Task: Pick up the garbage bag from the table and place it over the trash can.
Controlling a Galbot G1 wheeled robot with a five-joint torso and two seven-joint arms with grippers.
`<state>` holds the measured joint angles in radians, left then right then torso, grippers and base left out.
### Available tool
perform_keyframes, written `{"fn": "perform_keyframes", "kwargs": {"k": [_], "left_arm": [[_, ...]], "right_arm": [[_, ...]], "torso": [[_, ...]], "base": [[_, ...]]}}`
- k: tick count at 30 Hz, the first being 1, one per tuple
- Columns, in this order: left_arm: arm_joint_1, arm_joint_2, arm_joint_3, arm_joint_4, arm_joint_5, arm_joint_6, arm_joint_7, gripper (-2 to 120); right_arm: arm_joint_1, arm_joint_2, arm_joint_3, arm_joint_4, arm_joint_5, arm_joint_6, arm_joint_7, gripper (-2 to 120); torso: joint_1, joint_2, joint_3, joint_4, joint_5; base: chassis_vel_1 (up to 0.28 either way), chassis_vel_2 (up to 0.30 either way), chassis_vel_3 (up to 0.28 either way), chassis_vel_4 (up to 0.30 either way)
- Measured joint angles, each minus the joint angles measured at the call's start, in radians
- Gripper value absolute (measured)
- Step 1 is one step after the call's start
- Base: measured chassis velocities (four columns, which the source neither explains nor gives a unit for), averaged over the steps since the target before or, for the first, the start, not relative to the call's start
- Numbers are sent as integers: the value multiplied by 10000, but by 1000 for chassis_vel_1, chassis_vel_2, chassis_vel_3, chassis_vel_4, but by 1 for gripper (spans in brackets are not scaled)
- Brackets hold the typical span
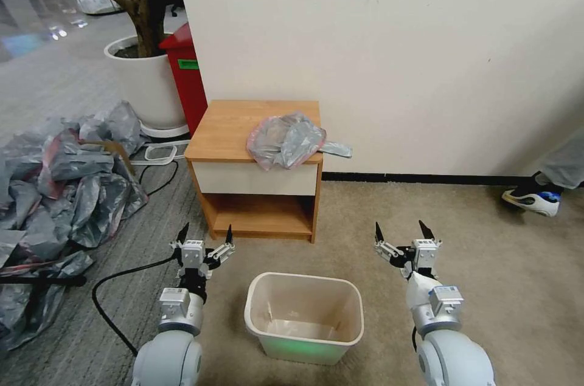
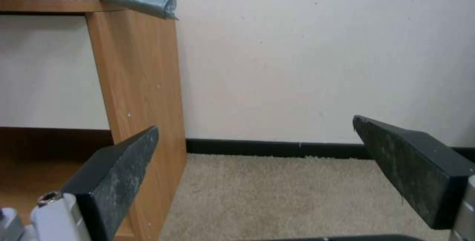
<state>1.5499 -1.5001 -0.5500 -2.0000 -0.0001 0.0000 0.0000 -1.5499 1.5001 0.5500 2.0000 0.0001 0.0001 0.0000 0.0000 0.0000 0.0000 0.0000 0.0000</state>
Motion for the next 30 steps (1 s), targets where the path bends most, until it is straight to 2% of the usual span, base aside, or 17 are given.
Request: {"fn": "perform_keyframes", "kwargs": {"k": [25,29,30], "left_arm": [[1,0,0,-1,0,0,0,100],[145,26,-24,-216,-59,32,-20,100],[331,67,-75,-488,-150,104,-58,100]], "right_arm": [[0,0,0,0,0,0,0,100],[-87,27,26,198,87,-41,43,100],[-223,82,81,502,228,-104,124,100]], "torso": [[0,0,0,0,0],[0,0,0,0,-1],[0,0,0,0,0]], "base": [[0,0,0,0],[0,0,0,0],[0,0,0,0]]}}
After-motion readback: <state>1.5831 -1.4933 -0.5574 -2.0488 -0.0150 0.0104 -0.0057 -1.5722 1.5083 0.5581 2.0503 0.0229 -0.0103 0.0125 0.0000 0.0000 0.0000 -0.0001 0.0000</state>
